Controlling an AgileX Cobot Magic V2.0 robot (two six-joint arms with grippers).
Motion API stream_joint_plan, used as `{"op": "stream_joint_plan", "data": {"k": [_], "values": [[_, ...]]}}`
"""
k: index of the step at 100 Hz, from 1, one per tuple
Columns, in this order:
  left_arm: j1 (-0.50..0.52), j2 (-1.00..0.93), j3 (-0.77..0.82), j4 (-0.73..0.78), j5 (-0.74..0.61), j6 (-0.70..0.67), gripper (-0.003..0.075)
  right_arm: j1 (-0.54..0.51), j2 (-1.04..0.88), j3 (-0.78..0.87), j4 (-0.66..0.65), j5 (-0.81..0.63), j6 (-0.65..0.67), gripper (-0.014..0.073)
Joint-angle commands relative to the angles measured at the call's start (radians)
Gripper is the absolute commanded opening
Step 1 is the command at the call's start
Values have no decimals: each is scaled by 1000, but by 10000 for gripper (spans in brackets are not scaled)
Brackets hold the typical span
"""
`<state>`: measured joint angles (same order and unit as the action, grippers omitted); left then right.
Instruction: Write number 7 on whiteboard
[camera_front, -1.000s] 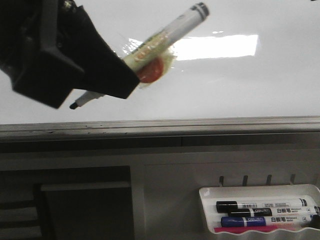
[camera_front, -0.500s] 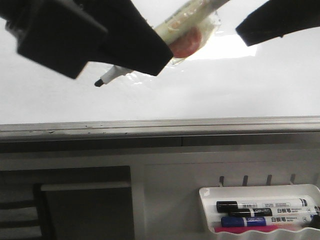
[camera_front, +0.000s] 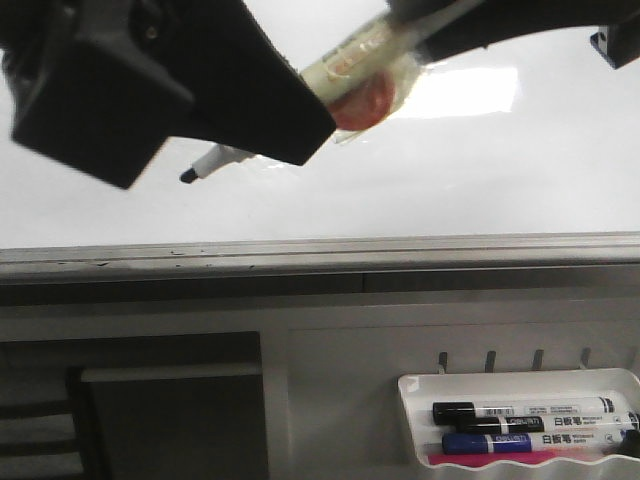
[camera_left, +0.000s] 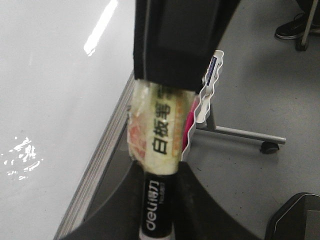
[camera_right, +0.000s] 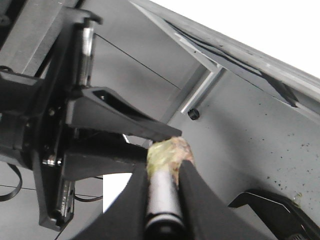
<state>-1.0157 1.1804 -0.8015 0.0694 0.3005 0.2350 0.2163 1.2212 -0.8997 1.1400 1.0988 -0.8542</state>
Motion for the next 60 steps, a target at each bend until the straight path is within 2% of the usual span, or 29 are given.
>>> {"op": "stream_joint_plan", "data": {"k": [1, 10, 17, 24, 34, 41, 47, 60], "values": [[-6, -25, -35, 0, -86, -4, -20, 3, -15, -34, 60, 8, -22, -62], [-6, -25, -35, 0, -93, -4, -15, 3, -15, -34, 60, 8, -22, -62], [-6, -26, -39, -3, -90, -9, 34, 3, -15, -34, 60, 5, -22, -62], [-4, -28, -52, -19, -86, -13, 146, 3, -15, -34, 58, -6, -22, -62], [14, -27, -75, -45, -82, -13, 388, 3, -21, -34, 56, -29, -22, -62], [45, -27, -89, -69, -82, -13, 499, 3, -41, -27, 55, -60, -26, -53], [89, -33, -91, -122, -79, -14, 524, 3, -70, -17, 49, -98, -47, -50], [216, -67, -91, -240, -79, -14, 504, 3, -166, 19, 31, -226, -68, -50]]}}
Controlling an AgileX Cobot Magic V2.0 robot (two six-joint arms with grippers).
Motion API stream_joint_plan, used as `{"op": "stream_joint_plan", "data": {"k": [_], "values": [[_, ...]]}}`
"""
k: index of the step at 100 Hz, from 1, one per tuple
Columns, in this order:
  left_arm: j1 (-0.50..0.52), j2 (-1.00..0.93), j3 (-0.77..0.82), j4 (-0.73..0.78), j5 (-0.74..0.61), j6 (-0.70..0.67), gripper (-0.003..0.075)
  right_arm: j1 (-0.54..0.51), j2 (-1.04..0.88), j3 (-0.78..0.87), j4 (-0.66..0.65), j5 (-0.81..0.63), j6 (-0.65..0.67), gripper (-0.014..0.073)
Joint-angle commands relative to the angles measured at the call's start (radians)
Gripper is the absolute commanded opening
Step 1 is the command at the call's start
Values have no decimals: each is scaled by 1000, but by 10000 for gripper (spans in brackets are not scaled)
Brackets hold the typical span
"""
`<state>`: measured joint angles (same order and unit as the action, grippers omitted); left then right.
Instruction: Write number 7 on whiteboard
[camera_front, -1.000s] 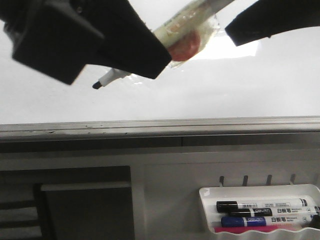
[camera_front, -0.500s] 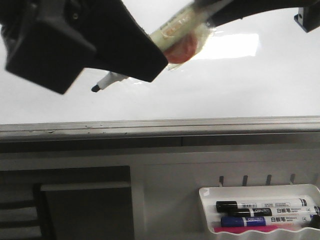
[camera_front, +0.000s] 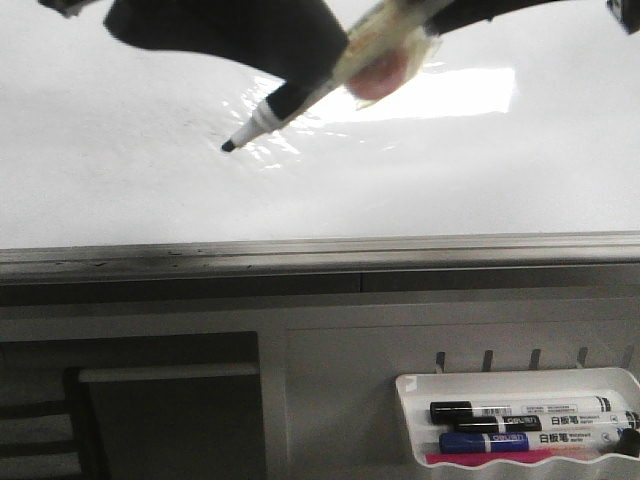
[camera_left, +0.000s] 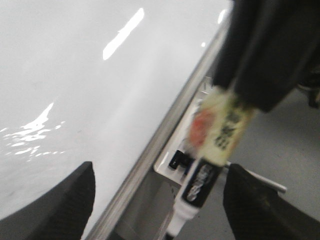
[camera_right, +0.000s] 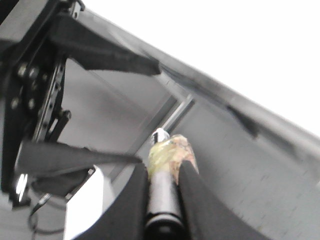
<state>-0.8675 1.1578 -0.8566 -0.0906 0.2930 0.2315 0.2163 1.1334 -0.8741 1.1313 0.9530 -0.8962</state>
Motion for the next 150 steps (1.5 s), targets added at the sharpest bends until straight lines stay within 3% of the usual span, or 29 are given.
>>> {"op": "stream_joint_plan", "data": {"k": [1, 30, 45, 59, 92, 150], "values": [[75, -45, -35, -85, -72, -11, 503, 3, -84, -5, 37, -87, -28, -50], [349, -169, 19, -258, -127, -11, 491, 3, -255, 105, 35, -416, -63, -50], [437, -237, 118, -342, -200, -11, 491, 3, -248, 107, 41, -490, -95, -50], [487, -290, 198, -385, -264, -11, 491, 3, -204, 103, 126, -538, -186, -50], [501, -322, 234, -385, -293, -11, 491, 10, -39, 31, 418, -538, -458, -50], [501, -322, 234, -384, -293, -11, 491, 10, 104, -28, 443, -618, -484, -50]]}}
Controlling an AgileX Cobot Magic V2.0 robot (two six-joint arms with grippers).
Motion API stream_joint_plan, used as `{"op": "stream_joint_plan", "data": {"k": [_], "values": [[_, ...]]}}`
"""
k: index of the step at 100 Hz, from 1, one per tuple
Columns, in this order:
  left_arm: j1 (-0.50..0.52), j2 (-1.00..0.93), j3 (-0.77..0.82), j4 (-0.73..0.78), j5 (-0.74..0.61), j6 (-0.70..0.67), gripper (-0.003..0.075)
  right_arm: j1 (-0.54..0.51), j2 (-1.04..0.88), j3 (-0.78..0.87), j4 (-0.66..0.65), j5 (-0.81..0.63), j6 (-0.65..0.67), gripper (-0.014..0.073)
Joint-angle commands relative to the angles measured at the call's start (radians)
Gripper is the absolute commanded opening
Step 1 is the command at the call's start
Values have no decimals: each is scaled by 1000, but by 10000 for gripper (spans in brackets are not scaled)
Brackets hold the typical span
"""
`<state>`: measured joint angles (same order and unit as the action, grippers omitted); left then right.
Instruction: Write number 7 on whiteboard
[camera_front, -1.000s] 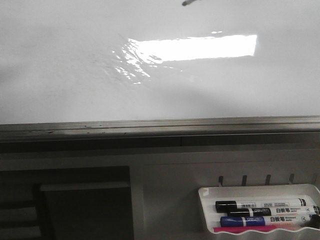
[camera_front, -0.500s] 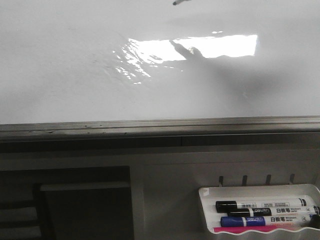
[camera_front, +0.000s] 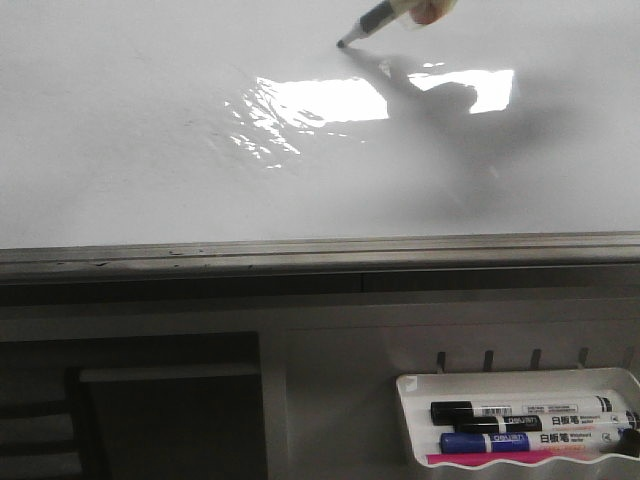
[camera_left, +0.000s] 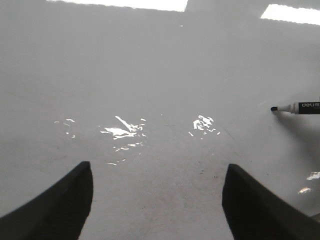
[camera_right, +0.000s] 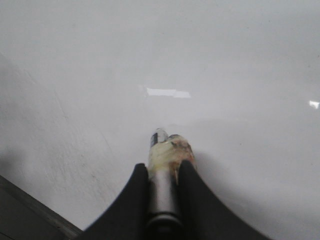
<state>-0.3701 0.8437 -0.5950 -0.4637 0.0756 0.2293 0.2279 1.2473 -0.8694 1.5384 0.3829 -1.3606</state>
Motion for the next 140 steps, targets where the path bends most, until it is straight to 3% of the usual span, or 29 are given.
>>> {"op": "stream_joint_plan", "data": {"k": [1, 33, 59, 104, 121, 140], "values": [[3, -8, -27, -10, -76, -8, 491, -2, -10, -33, 36, -51, -19, -50], [3, -8, -27, -10, -76, -8, 491, -15, -66, -14, -14, -93, 28, -50], [3, -8, -27, -10, -76, -8, 491, -125, -116, 63, -22, -85, 44, -50], [3, -8, -27, -10, -76, -8, 491, -162, -115, 194, -55, 169, 51, -50], [3, -8, -27, -10, -67, -8, 491, -162, -123, 205, -74, 346, 57, -50], [-51, -8, -31, -10, -43, 3, 491, -162, -131, 165, -207, 446, 227, -50]]}}
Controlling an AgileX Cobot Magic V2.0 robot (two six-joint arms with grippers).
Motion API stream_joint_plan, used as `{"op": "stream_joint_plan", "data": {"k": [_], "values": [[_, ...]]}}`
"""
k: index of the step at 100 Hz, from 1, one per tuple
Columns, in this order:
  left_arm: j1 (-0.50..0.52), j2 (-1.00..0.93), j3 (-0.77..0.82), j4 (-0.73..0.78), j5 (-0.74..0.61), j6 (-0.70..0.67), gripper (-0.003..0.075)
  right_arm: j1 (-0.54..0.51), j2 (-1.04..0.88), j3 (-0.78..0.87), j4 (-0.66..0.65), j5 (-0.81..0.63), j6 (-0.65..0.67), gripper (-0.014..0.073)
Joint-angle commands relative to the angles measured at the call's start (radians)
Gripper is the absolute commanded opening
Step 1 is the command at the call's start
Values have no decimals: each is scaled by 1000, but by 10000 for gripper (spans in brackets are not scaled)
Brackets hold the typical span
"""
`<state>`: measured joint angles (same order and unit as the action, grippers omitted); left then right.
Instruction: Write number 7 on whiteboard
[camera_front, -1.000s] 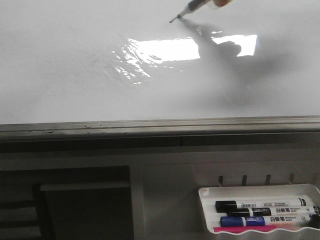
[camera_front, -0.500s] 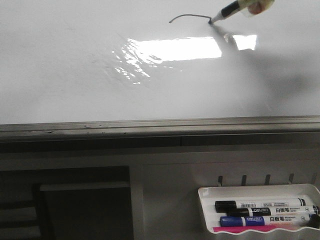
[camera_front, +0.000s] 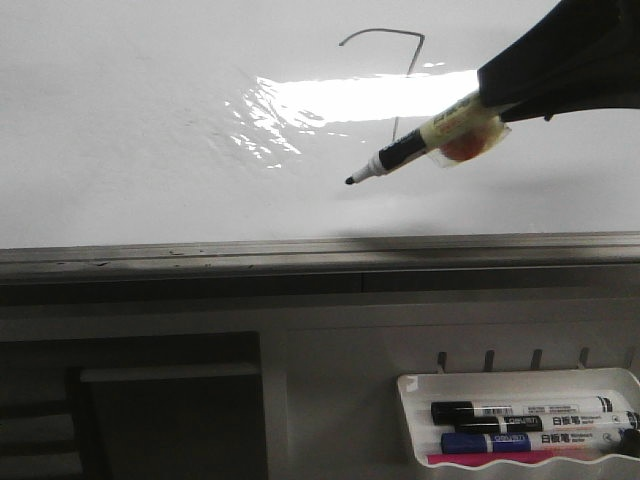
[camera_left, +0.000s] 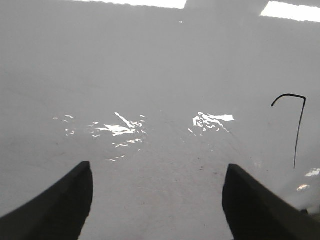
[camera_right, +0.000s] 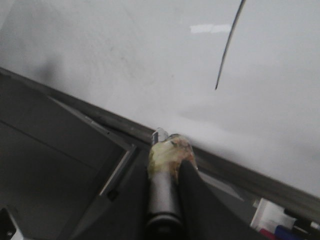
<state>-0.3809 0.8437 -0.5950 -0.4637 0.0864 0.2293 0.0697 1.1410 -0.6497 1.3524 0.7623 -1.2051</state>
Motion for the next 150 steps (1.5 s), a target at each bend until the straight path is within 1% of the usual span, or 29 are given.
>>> {"op": "stream_joint_plan", "data": {"k": [1, 7, 18, 28, 38, 45, 59, 81, 96, 106, 137, 150], "values": [[-51, -8, -31, -10, -54, 5, 491, -4, -24, -58, -26, 70, 83, -50], [-105, -4, -31, 2, -54, 32, 491, -4, -24, -89, -58, 101, 124, -50], [-239, 17, -31, 36, -68, 130, 491, 0, -24, -161, -117, 146, 196, -50], [-357, 51, -31, 87, -86, 185, 491, 27, -24, -226, -208, 169, 259, -50], [-464, 97, -35, 160, -105, 188, 491, 75, -24, -278, -296, 178, 309, -50], [-515, 139, -51, 197, -105, 188, 491, 114, -24, -304, -337, 184, 331, -50], [-570, 226, -101, 228, -105, 188, 491, 170, -24, -322, -358, 189, 341, -50], [-572, 316, -168, 230, -102, 188, 491, 184, -24, -322, -360, 194, 341, -50], [-572, 357, -183, 249, -106, 188, 487, 184, -24, -322, -360, 196, 341, -50], [-572, 377, -183, 276, -106, 188, 433, 184, -24, -322, -360, 197, 341, -50], [-572, 403, -183, 276, -177, 188, 185, 184, -24, -322, -360, 206, 341, -50], [-572, 404, -183, 276, -180, 188, 79, 184, -24, -322, -360, 206, 341, -50]]}}
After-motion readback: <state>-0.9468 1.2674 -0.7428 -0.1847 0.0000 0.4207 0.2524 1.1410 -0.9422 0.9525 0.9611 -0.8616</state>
